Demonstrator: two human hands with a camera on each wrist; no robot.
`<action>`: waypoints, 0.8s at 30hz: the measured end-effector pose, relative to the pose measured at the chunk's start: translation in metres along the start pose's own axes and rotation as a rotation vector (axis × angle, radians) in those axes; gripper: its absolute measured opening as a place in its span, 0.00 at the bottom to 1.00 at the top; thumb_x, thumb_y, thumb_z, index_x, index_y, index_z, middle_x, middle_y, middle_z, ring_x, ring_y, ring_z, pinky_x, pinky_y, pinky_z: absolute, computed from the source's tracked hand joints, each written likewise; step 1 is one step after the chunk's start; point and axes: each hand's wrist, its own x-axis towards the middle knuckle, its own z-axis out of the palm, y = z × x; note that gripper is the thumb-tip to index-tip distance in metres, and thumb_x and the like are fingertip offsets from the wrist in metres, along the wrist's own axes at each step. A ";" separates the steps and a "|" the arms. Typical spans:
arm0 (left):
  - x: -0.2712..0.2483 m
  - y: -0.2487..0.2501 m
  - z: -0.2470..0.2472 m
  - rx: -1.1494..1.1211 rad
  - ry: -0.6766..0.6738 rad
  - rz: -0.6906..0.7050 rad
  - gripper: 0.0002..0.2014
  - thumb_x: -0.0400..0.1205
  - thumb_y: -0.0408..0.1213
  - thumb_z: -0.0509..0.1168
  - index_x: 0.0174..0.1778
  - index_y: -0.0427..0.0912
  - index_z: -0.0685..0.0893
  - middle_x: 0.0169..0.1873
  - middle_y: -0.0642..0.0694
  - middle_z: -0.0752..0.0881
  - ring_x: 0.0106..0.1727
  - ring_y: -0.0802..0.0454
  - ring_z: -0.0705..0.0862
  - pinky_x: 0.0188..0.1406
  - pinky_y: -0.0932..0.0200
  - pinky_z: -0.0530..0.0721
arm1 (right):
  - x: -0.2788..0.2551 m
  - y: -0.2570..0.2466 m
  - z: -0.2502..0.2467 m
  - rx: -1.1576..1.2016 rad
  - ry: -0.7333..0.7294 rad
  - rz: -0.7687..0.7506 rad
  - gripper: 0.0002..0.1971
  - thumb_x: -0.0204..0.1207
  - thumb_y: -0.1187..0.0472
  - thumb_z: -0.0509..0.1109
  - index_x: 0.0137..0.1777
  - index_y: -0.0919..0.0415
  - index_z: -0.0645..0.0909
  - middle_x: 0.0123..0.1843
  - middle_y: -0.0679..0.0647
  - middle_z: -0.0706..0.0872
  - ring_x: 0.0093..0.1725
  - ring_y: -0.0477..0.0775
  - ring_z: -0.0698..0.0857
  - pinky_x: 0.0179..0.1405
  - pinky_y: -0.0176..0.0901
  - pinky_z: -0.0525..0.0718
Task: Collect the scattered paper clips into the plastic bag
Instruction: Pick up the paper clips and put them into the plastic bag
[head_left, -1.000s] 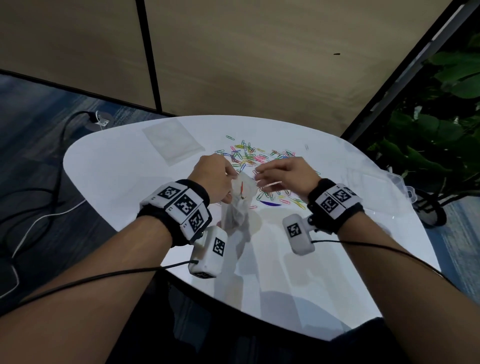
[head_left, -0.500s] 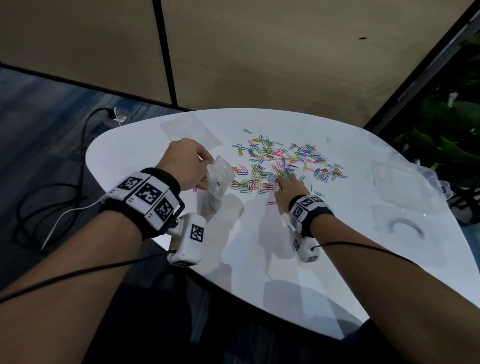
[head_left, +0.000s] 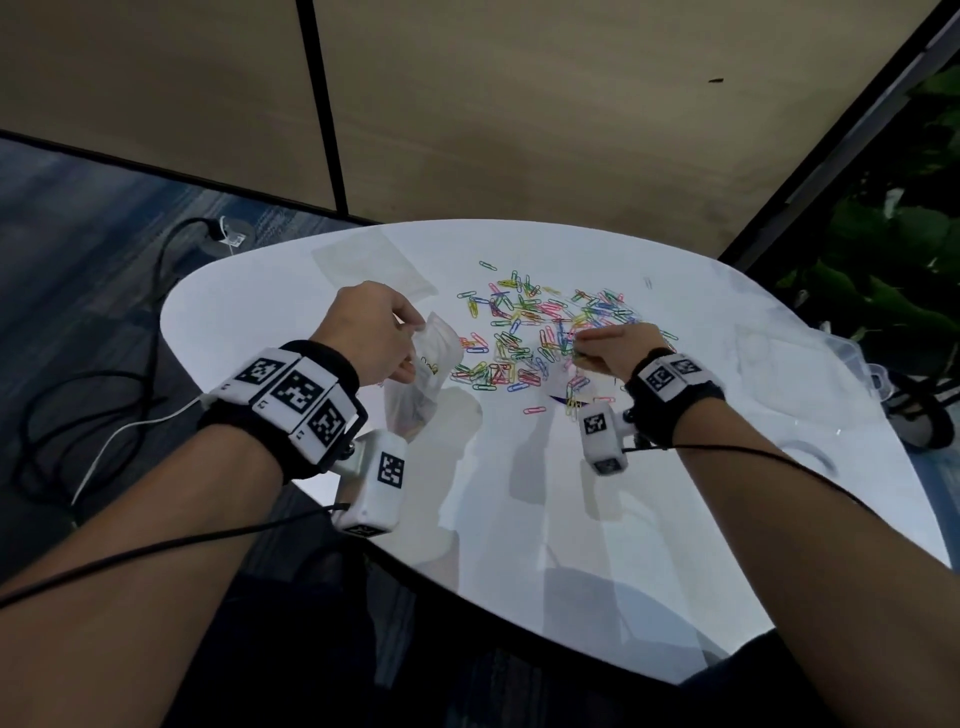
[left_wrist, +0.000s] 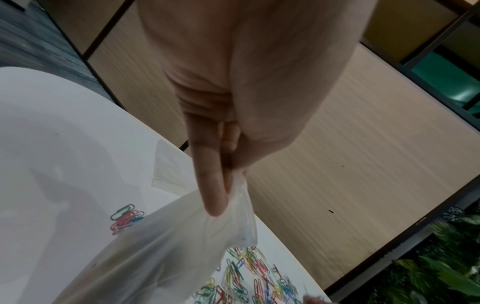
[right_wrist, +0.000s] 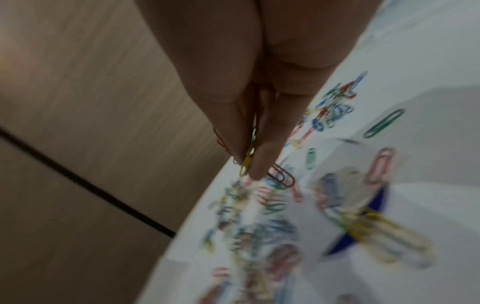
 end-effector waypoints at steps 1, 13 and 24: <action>0.000 0.001 0.000 -0.002 -0.002 0.001 0.10 0.87 0.27 0.60 0.56 0.33 0.87 0.38 0.31 0.90 0.34 0.37 0.93 0.47 0.37 0.93 | -0.010 -0.011 0.004 0.190 -0.042 0.005 0.10 0.74 0.74 0.74 0.55 0.71 0.86 0.47 0.61 0.91 0.42 0.53 0.90 0.43 0.38 0.90; -0.005 0.004 0.001 0.003 -0.045 0.069 0.09 0.87 0.27 0.62 0.54 0.35 0.88 0.39 0.29 0.91 0.37 0.34 0.94 0.33 0.55 0.94 | -0.098 -0.064 0.113 0.181 -0.308 -0.117 0.10 0.73 0.77 0.72 0.38 0.64 0.88 0.40 0.62 0.90 0.37 0.58 0.90 0.49 0.49 0.92; -0.004 -0.012 -0.027 -0.066 0.004 0.046 0.10 0.87 0.25 0.60 0.56 0.31 0.88 0.36 0.32 0.89 0.37 0.34 0.93 0.42 0.44 0.95 | -0.103 -0.110 0.123 -0.548 -0.353 -0.481 0.09 0.81 0.61 0.69 0.51 0.63 0.89 0.41 0.58 0.93 0.41 0.52 0.93 0.48 0.48 0.91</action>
